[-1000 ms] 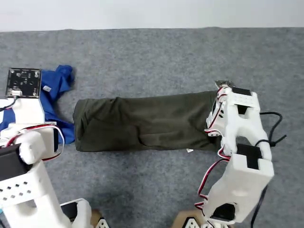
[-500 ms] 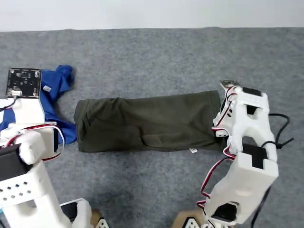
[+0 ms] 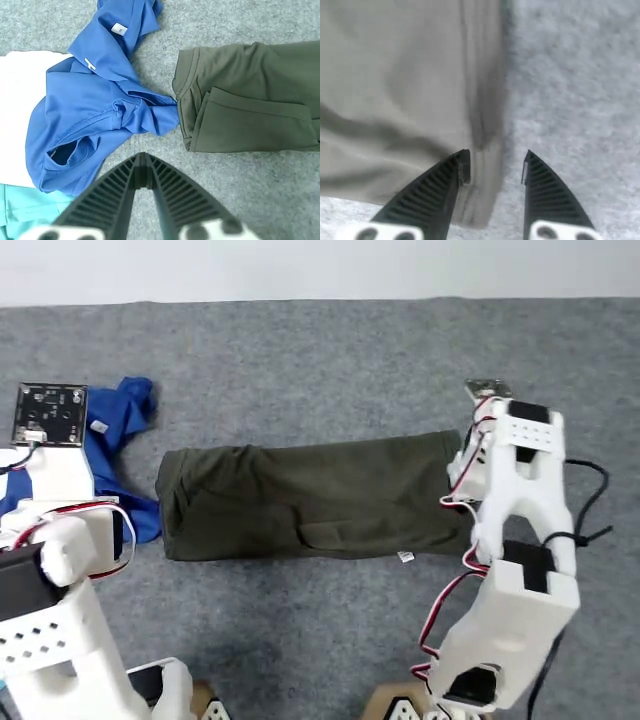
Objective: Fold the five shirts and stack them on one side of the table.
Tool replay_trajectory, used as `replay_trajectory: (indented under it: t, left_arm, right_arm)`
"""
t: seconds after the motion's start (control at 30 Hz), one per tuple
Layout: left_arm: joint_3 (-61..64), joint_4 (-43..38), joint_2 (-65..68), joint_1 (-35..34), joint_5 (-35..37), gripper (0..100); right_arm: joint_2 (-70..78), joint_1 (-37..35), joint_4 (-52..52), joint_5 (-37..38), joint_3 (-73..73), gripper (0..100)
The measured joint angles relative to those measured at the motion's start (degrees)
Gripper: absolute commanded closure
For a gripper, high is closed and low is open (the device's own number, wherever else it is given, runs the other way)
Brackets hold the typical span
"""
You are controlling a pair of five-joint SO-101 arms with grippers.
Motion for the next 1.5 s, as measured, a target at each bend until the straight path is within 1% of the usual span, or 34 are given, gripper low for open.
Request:
replay_trajectory:
  t: [0.27, 0.43, 0.5, 0.67, 0.97, 1.1, 1.2, 1.27, 1.43, 1.47, 1.5]
  left_arm:
    - [3.5, 0.0, 0.0, 0.0, 0.0, 100]
    - [3.8, 0.0, 0.0, 0.0, 0.0, 100]
    - [3.8, 0.0, 0.0, 0.0, 0.0, 100]
    - [3.8, 0.0, 0.0, 0.0, 0.0, 100]
    - [3.8, 0.0, 0.0, 0.0, 0.0, 100]
    - [3.8, 0.0, 0.0, 0.0, 0.0, 100]
    - [3.8, 0.0, 0.0, 0.0, 0.0, 100]
    - [3.8, 0.0, 0.0, 0.0, 0.0, 100]
    - [3.8, 0.0, 0.0, 0.0, 0.0, 100]
    - [3.8, 0.0, 0.0, 0.0, 0.0, 100]
    - [3.8, 0.0, 0.0, 0.0, 0.0, 100]
  right_arm:
    - [0.2, -3.4, -4.6, -3.5, 0.0, 81.0]
    - [0.2, -3.1, -6.9, -4.1, 0.0, 73.2]
    - [0.2, -3.3, -7.3, -5.1, 0.0, 71.6]
    - [0.2, -3.5, -7.6, -7.2, 0.0, 71.7]
    - [2.3, -7.8, -7.6, -7.5, 0.0, 71.8]
    - [6.2, -7.4, -7.6, -7.5, -0.3, 71.8]
    - [8.6, -6.8, -7.6, -7.6, -3.8, 71.9]
    - [9.5, -6.6, -7.4, -7.6, -4.6, 75.7]
    - [10.5, -5.9, -7.3, -7.6, -5.3, 97.5]
    - [10.3, -5.6, -7.3, -7.6, -5.3, 99.3]
    - [10.2, -5.5, -7.3, -7.6, -5.5, 98.7]
